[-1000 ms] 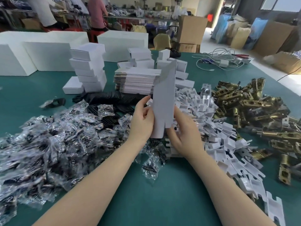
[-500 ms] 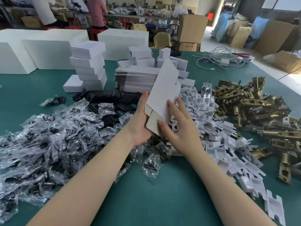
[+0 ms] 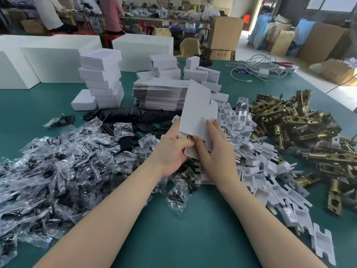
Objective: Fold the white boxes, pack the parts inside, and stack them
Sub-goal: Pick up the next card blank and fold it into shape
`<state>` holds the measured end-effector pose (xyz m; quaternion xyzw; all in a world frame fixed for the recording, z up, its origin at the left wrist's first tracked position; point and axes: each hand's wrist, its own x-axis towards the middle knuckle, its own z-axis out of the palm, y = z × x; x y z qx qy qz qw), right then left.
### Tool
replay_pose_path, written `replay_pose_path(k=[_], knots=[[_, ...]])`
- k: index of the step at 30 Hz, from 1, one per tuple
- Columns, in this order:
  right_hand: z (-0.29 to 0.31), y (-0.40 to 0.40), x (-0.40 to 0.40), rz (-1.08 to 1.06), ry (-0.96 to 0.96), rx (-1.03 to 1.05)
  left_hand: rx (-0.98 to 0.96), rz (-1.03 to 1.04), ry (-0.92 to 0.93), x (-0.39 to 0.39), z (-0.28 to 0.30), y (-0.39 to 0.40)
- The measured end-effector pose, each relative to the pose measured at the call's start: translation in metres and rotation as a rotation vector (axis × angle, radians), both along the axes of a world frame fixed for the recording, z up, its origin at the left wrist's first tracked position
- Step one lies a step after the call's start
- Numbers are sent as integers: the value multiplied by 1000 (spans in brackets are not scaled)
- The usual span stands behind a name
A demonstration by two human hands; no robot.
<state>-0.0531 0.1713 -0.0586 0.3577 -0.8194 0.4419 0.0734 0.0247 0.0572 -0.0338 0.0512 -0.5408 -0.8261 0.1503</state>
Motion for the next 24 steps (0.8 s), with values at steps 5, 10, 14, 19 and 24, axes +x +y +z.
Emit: replay_pose_path(k=[5, 10, 14, 19, 24], knots=[[3, 0, 6, -48, 34, -27, -120, 239, -25, -8, 2, 14], [6, -1, 6, -48, 12, -54, -220, 380, -11, -9, 0, 19], [5, -2, 8, -71, -48, -126, -369, 409, -8, -9, 0, 25], [9, -2, 6, -99, -123, -185, -542, 421, 4, -4, 5, 23], [5, 1, 1, -110, -107, -164, -650, 435, -34, -5, 4, 22]])
